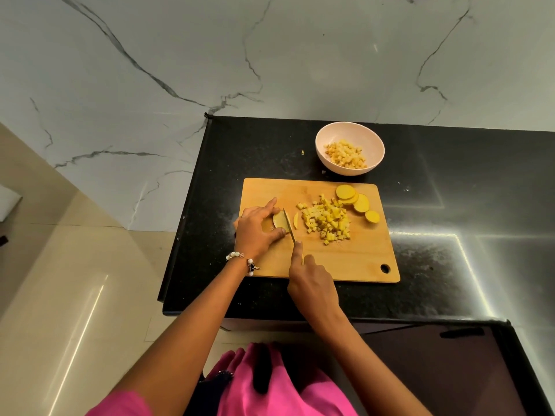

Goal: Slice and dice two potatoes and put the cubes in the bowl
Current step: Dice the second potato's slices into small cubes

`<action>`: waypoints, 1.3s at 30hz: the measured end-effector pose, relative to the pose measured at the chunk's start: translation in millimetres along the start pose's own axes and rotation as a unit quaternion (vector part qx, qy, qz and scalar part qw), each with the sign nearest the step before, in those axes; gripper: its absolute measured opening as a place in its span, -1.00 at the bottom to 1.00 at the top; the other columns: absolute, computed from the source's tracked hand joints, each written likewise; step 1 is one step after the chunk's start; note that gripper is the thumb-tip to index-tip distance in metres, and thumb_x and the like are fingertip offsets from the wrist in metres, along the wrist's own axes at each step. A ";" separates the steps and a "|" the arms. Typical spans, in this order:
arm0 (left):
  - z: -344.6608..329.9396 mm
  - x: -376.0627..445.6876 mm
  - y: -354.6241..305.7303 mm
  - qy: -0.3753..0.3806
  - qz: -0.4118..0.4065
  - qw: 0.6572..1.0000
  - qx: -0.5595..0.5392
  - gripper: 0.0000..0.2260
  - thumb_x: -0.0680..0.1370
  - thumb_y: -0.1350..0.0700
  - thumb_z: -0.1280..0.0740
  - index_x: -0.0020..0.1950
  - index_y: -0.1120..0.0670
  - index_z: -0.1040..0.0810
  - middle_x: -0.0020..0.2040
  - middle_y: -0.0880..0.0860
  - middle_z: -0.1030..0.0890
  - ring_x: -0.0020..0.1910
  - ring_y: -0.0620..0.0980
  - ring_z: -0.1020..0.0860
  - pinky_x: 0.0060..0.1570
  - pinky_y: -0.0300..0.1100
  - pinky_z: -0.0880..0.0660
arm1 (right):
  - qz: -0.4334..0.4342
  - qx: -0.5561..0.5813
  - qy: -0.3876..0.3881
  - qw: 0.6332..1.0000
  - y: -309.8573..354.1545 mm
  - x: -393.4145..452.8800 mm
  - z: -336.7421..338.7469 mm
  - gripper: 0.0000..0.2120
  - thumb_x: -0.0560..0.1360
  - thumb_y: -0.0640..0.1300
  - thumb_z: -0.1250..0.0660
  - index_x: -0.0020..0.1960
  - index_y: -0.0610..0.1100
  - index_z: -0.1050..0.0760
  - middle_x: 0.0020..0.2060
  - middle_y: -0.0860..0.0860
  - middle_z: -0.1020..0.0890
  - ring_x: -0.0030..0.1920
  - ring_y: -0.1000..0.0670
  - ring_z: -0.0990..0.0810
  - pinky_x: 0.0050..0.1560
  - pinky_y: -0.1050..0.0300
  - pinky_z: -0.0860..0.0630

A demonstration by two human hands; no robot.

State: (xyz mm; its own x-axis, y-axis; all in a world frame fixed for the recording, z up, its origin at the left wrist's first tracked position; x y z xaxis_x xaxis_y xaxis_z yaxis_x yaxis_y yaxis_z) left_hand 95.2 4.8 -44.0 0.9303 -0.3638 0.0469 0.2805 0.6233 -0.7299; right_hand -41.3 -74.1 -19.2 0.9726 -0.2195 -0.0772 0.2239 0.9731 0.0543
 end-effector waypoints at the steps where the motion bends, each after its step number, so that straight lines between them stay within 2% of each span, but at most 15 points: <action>1: 0.3 0.1 0.0 -0.001 -0.001 1.000 -0.002 -0.35 0.37 -0.02 -0.49 0.42 -0.12 -0.34 0.17 -0.22 -0.56 0.23 -0.13 -0.37 0.11 -0.22 -0.12 | 0.001 -0.001 -0.008 1.000 0.0 -6.1 -0.8 -0.34 0.20 -0.33 -0.47 0.29 -0.38 -0.44 -0.38 -0.16 -0.53 -0.62 -0.12 -0.44 -0.59 0.18 -0.12; 2: 0.2 0.1 0.6 -0.001 -0.001 1.000 -0.003 -0.34 0.36 -0.02 -0.49 0.42 -0.12 -0.34 0.17 -0.21 -0.56 0.24 -0.13 -0.37 0.11 -0.22 -0.12 | 0.006 0.006 0.004 1.000 -0.1 -12.7 -1.2 -0.33 0.19 -0.33 -0.47 0.29 -0.38 -0.44 -0.38 -0.17 -0.53 -0.62 -0.12 -0.44 -0.59 0.19 -0.11; 3: 0.2 0.2 1.2 -0.002 -0.001 1.000 -0.003 -0.34 0.36 -0.02 -0.49 0.42 -0.12 -0.34 0.17 -0.21 -0.56 0.24 -0.13 -0.37 0.11 -0.21 -0.12 | 0.009 0.024 0.034 0.999 -1.4 -19.3 0.1 -0.32 0.28 -0.32 -0.41 0.37 -0.37 -0.33 -0.28 -0.19 -0.56 -0.52 -0.16 -0.51 -0.54 0.16 -0.18; 5: -0.1 0.2 1.7 -0.001 -0.003 1.000 -0.003 -0.34 0.37 -0.02 -0.49 0.42 -0.11 -0.33 0.18 -0.21 -0.56 0.24 -0.13 -0.36 0.15 -0.19 -0.15 | 0.000 0.086 0.037 0.996 -5.3 -26.8 8.9 -0.39 0.52 -0.25 -0.16 0.52 -0.28 -0.02 0.01 -0.20 -0.54 -0.16 -0.21 -0.58 -0.33 0.06 -0.31; 7: 0.1 0.9 1.8 -0.001 -0.005 1.000 -0.005 -0.34 0.37 -0.01 -0.50 0.43 -0.11 -0.33 0.18 -0.21 -0.56 0.23 -0.12 -0.37 0.20 -0.12 -0.19 | -0.013 0.117 0.015 0.993 -12.3 -23.2 15.4 -0.43 0.58 -0.20 -0.04 0.54 -0.19 0.06 0.08 -0.17 -0.51 -0.03 -0.19 -0.54 -0.21 0.02 -0.36; 10: 0.4 0.8 3.0 -0.001 -0.001 1.000 -0.018 -0.33 0.36 0.00 -0.50 0.43 -0.10 -0.33 0.18 -0.20 -0.57 0.23 -0.11 -0.38 0.27 -0.05 -0.23 | -0.020 0.120 -0.017 0.992 -11.1 -8.1 25.4 -0.44 0.58 -0.20 -0.04 0.54 -0.19 0.02 0.04 -0.19 -0.53 -0.06 -0.21 -0.54 -0.20 0.00 -0.38; 15: 1.2 0.3 2.3 -0.005 -0.003 1.000 -0.025 -0.33 0.36 0.01 -0.50 0.43 -0.10 -0.33 0.16 -0.19 -0.58 0.23 -0.10 -0.38 0.27 -0.09 -0.23 | -0.019 0.100 -0.002 0.995 -6.3 13.0 21.3 -0.45 0.59 -0.20 -0.03 0.54 -0.18 0.02 0.08 -0.20 -0.52 -0.03 -0.23 -0.54 -0.22 0.02 -0.32; 20: 1.5 1.5 3.4 -0.002 0.001 1.000 -0.023 -0.32 0.35 0.00 -0.50 0.43 -0.10 -0.33 0.17 -0.19 -0.58 0.24 -0.09 -0.38 0.29 -0.02 -0.27 | -0.021 0.105 0.001 0.994 -5.3 9.4 22.1 -0.45 0.58 -0.20 -0.03 0.54 -0.18 0.02 0.06 -0.20 -0.53 -0.04 -0.22 -0.54 -0.21 0.02 -0.34; 22: 1.2 1.4 2.8 0.003 0.003 1.000 -0.014 -0.31 0.36 -0.01 -0.50 0.44 -0.10 -0.31 0.19 -0.20 -0.56 0.25 -0.09 -0.38 0.26 -0.08 -0.24 | -0.027 0.115 0.007 0.993 -8.9 3.1 20.0 -0.45 0.58 -0.20 -0.03 0.54 -0.18 0.02 0.05 -0.19 -0.53 -0.05 -0.21 -0.54 -0.22 0.03 -0.32; 25: 0.0 0.9 1.0 0.012 -0.004 1.000 0.029 -0.29 0.38 -0.06 -0.47 0.47 -0.12 -0.24 0.25 -0.19 -0.51 0.28 -0.07 -0.34 0.15 -0.14 -0.15 | -0.032 0.121 0.017 0.992 -14.1 -8.7 15.1 -0.44 0.57 -0.20 -0.04 0.54 -0.17 0.02 0.04 -0.18 -0.54 -0.05 -0.20 -0.54 -0.22 0.01 -0.35; 27: -2.4 2.0 -1.1 0.027 -0.004 0.997 0.066 -0.23 0.40 -0.09 -0.44 0.51 -0.11 -0.13 0.34 -0.12 -0.43 0.33 -0.02 -0.31 0.19 -0.09 -0.16 | -0.044 0.124 0.017 0.991 -18.0 -13.8 13.3 -0.45 0.58 -0.19 -0.04 0.54 -0.16 0.02 0.04 -0.17 -0.54 -0.04 -0.20 -0.54 -0.21 0.00 -0.37; 30: -5.5 5.5 -4.1 0.064 0.014 0.992 0.108 -0.13 0.42 -0.10 -0.40 0.54 -0.10 0.09 0.44 -0.06 -0.30 0.39 0.04 -0.22 0.27 0.03 -0.15 | -0.056 0.138 0.004 0.989 -23.0 -12.6 13.2 -0.46 0.59 -0.16 -0.05 0.54 -0.15 -0.01 0.04 -0.15 -0.55 -0.04 -0.18 -0.54 -0.24 0.04 -0.29; 33: -7.4 11.5 -5.9 0.108 0.015 0.985 0.133 -0.08 0.40 -0.11 -0.37 0.52 -0.14 0.24 0.44 -0.08 -0.30 0.38 0.04 -0.20 0.23 0.03 -0.15 | -0.059 0.154 -0.019 0.986 -28.2 -6.8 15.5 -0.47 0.59 -0.17 -0.06 0.53 -0.16 -0.05 0.01 -0.16 -0.58 -0.06 -0.18 -0.54 -0.24 0.07 -0.25; 39: -4.5 14.8 -8.2 0.119 -0.010 0.984 0.135 -0.12 0.42 -0.11 -0.37 0.54 -0.11 0.16 0.42 -0.18 -0.29 0.35 0.02 -0.21 0.11 -0.09 -0.11 | -0.058 0.189 -0.031 0.980 -29.9 -4.5 13.9 -0.49 0.59 -0.19 -0.07 0.52 -0.18 -0.10 -0.03 -0.17 -0.60 -0.08 -0.18 -0.54 -0.24 0.07 -0.25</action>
State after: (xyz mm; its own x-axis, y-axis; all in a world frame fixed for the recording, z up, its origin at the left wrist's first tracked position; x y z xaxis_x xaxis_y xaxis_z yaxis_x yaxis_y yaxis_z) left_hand 105.6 -8.8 -40.5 0.8515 -0.5094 -0.1246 0.3806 0.7637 -0.5214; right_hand -51.5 -103.2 -6.6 0.9386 -0.3419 -0.0453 0.3291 0.8484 0.4147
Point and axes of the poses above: each hand's wrist, its own x-axis towards the middle knuckle, its own z-axis out of the back of the hand, y = z × x, the point moved 5 cm from there along x, towards the middle knuckle
